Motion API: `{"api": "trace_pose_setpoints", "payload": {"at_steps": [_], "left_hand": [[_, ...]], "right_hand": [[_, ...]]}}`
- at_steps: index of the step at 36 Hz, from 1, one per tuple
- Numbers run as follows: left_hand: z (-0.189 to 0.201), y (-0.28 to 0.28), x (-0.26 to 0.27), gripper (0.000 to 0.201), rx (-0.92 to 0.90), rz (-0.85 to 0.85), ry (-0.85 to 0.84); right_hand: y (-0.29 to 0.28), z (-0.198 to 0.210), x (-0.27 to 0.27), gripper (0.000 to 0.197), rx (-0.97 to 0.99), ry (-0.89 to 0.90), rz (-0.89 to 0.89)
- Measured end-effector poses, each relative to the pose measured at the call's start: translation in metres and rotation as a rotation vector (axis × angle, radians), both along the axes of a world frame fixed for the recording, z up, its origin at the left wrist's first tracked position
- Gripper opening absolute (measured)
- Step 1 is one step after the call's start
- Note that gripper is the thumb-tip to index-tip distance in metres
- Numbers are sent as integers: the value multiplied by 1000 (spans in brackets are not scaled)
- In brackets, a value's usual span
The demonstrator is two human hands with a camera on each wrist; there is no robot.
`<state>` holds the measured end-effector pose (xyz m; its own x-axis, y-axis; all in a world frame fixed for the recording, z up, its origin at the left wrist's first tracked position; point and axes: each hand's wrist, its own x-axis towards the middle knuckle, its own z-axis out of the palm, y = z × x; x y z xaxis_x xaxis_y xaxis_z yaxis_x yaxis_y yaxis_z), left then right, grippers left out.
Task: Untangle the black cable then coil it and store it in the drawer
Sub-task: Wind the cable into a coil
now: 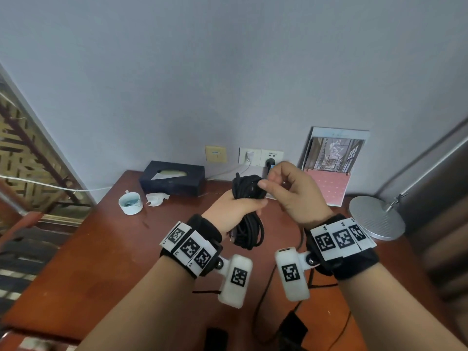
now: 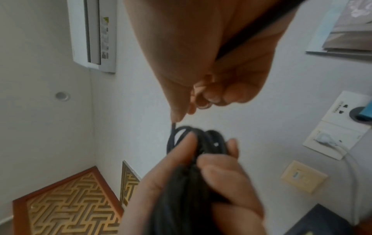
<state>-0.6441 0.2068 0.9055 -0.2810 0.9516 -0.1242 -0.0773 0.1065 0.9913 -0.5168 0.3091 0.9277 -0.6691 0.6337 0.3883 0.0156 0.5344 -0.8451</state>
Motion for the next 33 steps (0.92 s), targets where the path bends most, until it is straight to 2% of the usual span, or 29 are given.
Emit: {"api": "trace_pose_setpoints", "payload": {"at_steps": [3,4,6,8,10,12,15,17,20,22,25,29,33], "left_hand": [[-1,2,-9,24,-40,107,-428],[-1,3,-14,27,-45,143,-539],[-2,4,-22,39,-38,198,-662],[-2,4,-26,46,-20,223,-714],[0,3,-26,45,-2,224,-730],[2,3,-22,34,12,210,-745],[7,4,-13,6,49,179,-721],[10,6,-8,9,55,186,-672],[13,8,0,40,76,214,-688],[14,9,2,34,89,234,-672],[14,9,3,17,75,288,-560],[12,8,4,17,80,327,-464],[13,7,5,12,110,291,-458]], "right_hand": [[4,-4,7,3,80,-35,19],[5,-6,9,5,80,-23,10],[8,-11,13,14,16,57,-31],[9,-13,13,15,-74,148,-87],[10,-15,12,12,-95,178,-167],[8,-15,9,2,-28,135,-236],[4,-20,1,18,91,16,-224],[1,-21,-2,18,119,-92,-181],[-3,-23,-4,21,172,-222,-112],[-6,-23,-4,22,195,-291,-84],[-7,-20,-5,19,229,-407,-45],[-6,-9,-5,22,265,-525,2],[-8,0,-6,25,266,-599,124]]}}
